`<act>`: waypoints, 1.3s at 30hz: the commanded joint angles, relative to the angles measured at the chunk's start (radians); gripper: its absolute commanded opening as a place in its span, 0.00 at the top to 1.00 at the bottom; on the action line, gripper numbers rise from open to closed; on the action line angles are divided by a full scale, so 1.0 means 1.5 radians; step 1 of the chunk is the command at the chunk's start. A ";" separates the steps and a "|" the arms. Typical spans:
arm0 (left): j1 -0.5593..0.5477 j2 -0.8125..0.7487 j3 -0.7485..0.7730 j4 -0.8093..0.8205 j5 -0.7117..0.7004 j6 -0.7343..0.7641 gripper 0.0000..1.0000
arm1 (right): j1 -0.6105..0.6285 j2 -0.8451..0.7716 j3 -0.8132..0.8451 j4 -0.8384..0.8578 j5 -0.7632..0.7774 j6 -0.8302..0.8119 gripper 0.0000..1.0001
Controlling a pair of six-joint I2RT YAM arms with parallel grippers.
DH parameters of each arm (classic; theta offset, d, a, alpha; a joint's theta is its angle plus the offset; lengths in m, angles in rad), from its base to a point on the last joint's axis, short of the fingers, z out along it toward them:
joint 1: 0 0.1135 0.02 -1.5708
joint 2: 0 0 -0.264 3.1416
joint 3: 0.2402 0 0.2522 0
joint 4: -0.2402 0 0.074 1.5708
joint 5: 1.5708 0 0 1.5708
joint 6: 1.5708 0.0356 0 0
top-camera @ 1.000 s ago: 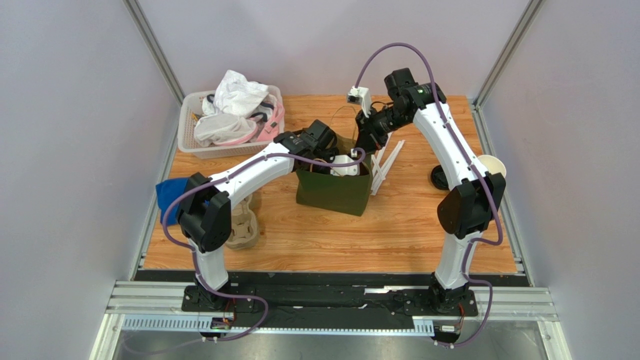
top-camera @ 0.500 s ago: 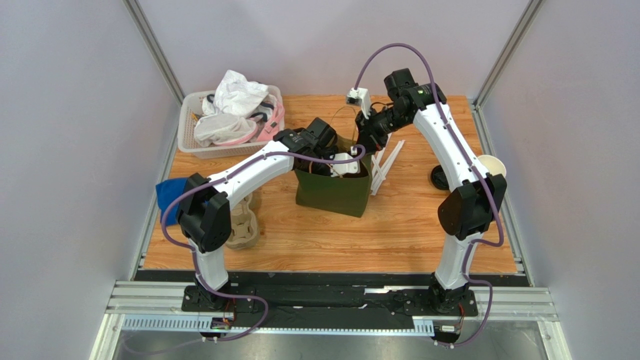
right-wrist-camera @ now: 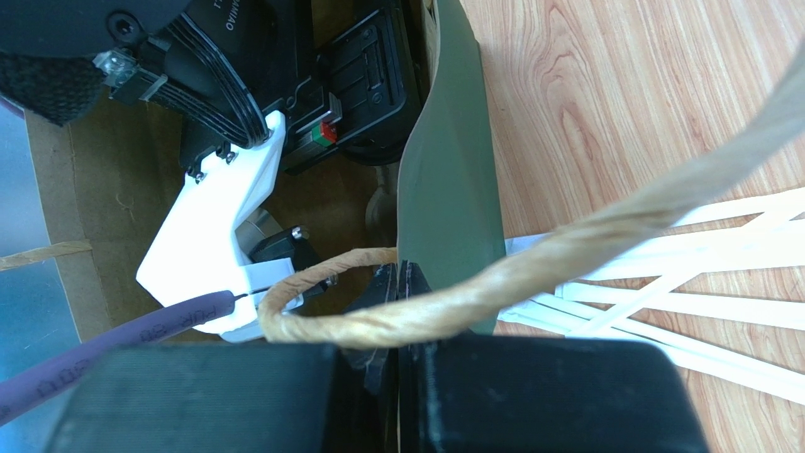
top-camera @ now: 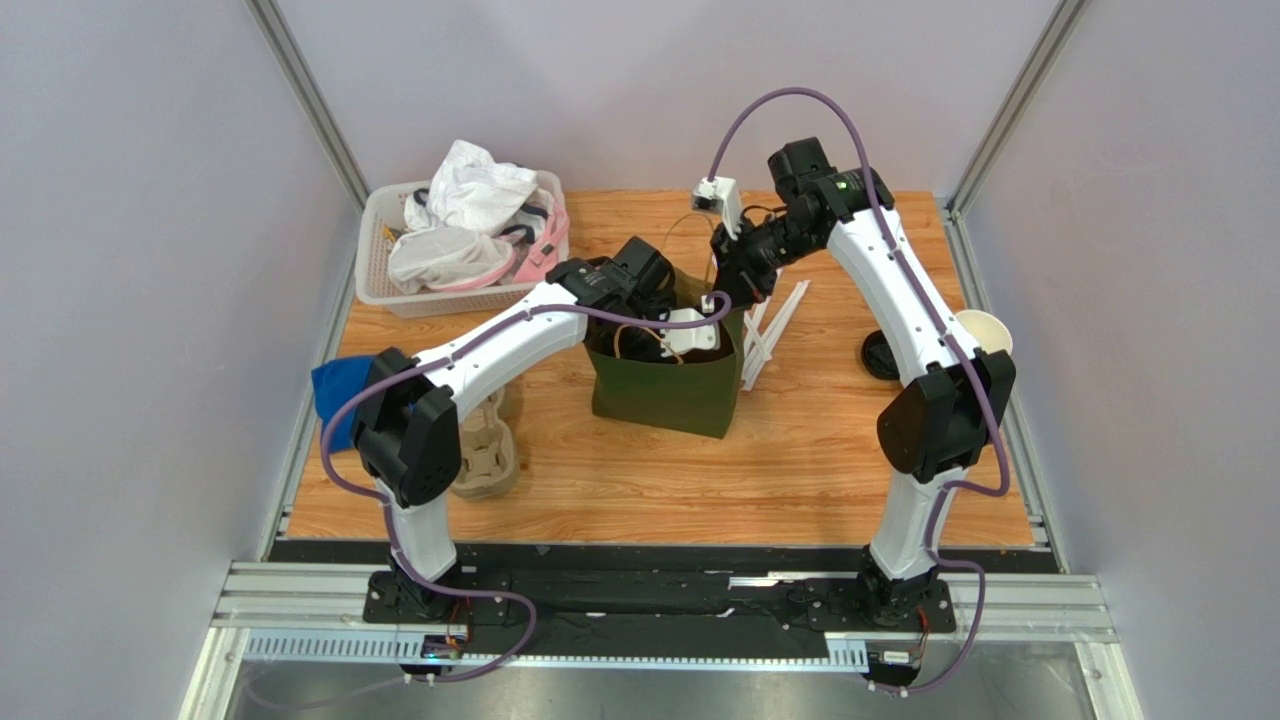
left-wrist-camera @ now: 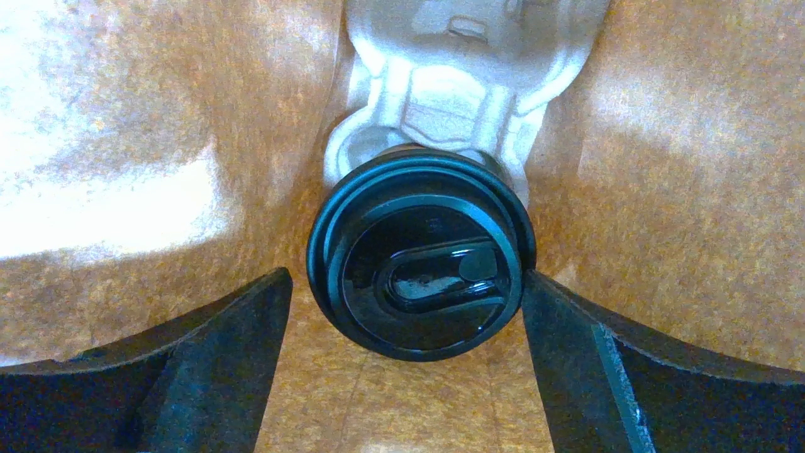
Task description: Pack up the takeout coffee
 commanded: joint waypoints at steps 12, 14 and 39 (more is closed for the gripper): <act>-0.008 -0.083 0.025 0.008 0.014 -0.013 0.01 | 0.008 -0.027 -0.013 -0.013 0.037 -0.018 1.00; -0.008 -0.087 0.030 0.001 0.019 -0.014 0.01 | 0.007 -0.028 -0.015 -0.010 0.038 -0.017 1.00; 0.003 -0.226 0.084 0.009 0.078 -0.108 0.01 | 0.029 -0.060 -0.054 0.013 0.022 -0.031 1.00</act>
